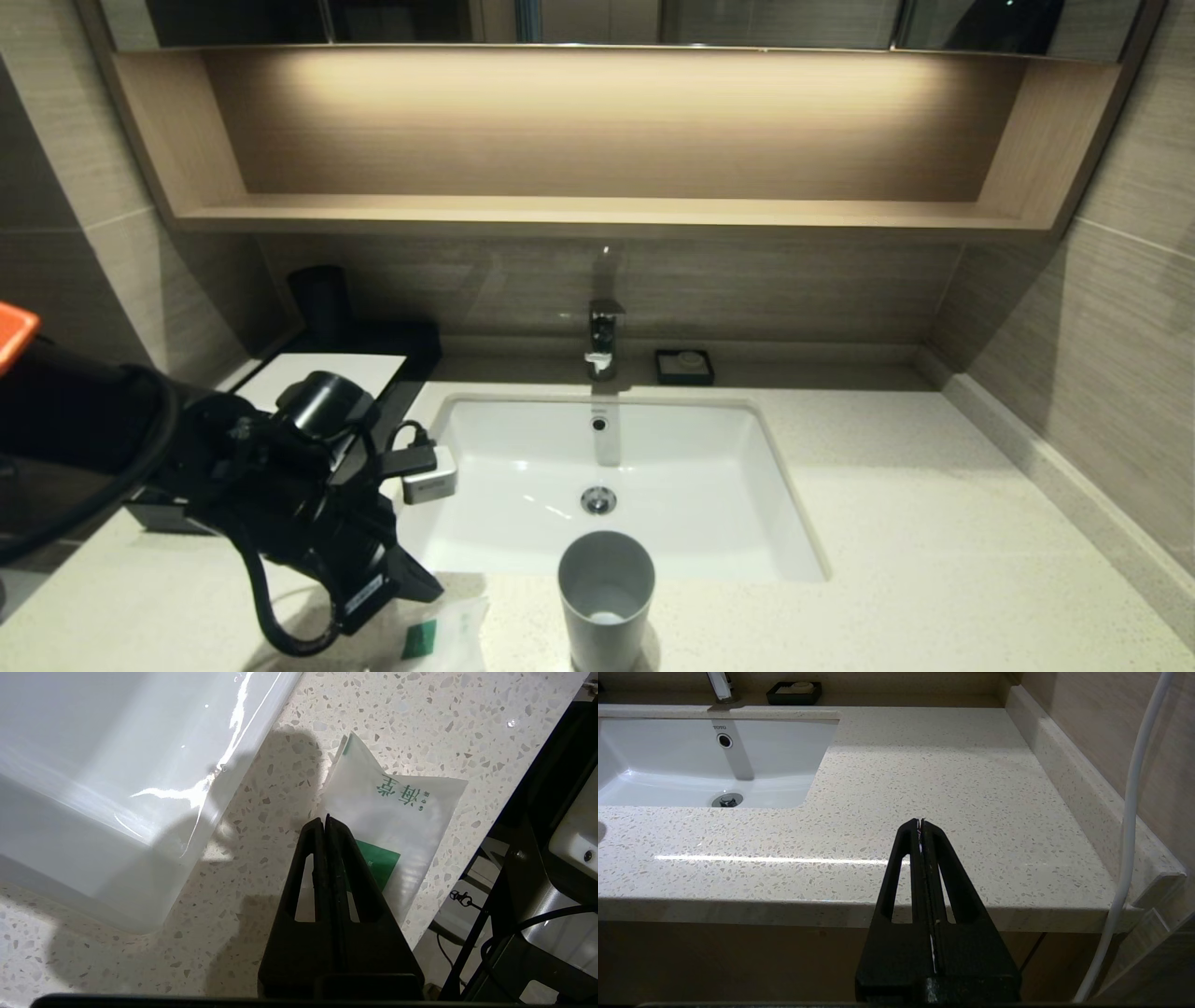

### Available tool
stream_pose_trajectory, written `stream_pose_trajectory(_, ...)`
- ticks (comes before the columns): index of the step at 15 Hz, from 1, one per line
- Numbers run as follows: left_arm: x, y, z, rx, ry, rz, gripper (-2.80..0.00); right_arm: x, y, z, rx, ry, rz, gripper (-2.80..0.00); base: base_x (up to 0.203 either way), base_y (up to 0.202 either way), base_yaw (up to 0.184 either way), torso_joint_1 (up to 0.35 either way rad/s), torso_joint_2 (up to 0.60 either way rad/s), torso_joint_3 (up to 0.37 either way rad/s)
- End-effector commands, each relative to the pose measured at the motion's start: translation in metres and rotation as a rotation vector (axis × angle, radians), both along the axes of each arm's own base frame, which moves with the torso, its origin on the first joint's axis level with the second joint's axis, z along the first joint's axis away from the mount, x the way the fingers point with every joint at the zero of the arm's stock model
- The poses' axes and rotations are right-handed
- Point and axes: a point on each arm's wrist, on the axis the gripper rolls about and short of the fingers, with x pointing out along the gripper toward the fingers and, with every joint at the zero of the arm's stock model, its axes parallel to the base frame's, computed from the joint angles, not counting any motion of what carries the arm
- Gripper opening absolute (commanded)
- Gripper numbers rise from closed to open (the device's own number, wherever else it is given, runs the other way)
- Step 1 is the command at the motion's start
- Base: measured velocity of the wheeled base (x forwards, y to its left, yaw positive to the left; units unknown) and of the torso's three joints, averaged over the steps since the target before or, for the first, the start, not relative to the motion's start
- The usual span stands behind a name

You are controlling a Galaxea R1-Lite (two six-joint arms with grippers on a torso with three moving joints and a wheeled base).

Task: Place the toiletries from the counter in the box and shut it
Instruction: Pick up the bathroom toiletry

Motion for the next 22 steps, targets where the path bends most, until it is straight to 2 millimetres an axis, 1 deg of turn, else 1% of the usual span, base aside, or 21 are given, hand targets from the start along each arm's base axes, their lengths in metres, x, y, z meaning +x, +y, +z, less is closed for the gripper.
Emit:
stream_pose_trajectory(1, -0.0005, 0.0001, 0.0042, -0.003, -0.007, -0.006, -2.80, 0.0002, 0.0000, -0.0004, 0.000, 0.002, 0.000, -2.80, 0.000, 0.000, 0.000, 0.000, 0.00, 0.000)
stream_pose_trajectory(5, -0.0007, 0.0001, 0.0042, -0.001, 0.001, -0.006, -2.80, 0.0002, 0.0000, -0.0004, 0.000, 0.002, 0.000, -2.80, 0.000, 0.000, 0.000, 0.000, 0.00, 0.000)
stream_pose_trajectory(8, -0.0005, 0.0003, 0.0011, 0.019, -0.004, -0.070, -2.80, 0.0002, 0.0000, -0.0004, 0.000, 0.002, 0.000, -2.80, 0.000, 0.000, 0.000, 0.000, 0.00, 0.000)
stream_pose_trajectory(9, -0.0002, 0.0004, 0.0023, 0.021, -0.004, -0.079, 0.00, 0.0002, 0.0000, -0.0004, -0.002, 0.002, 0.000, -2.80, 0.000, 0.000, 0.000, 0.000, 0.00, 0.000)
stream_pose_trajectory(12, -0.0007, 0.0005, 0.0068, 0.033, 0.031, -0.093, 0.00, 0.0002, 0.0000, -0.0004, -0.001, 0.002, 0.000, -2.80, 0.000, 0.000, 0.000, 0.000, 0.00, 0.000)
stream_pose_trajectory(18, 0.0030, 0.0001, -0.0012, 0.050, 0.005, -0.182, 0.00, 0.0002, 0.0000, -0.0003, -0.001, 0.002, 0.000, -2.80, 0.000, 0.000, 0.000, 0.000, 0.00, 0.000)
stream_pose_trajectory(22, 0.0062, 0.0017, -0.0026, 0.070, -0.038, -0.242, 0.00, 0.0002, 0.0000, -0.0004, 0.000, 0.002, 0.000, -2.80, 0.000, 0.000, 0.000, 0.000, 0.00, 0.000)
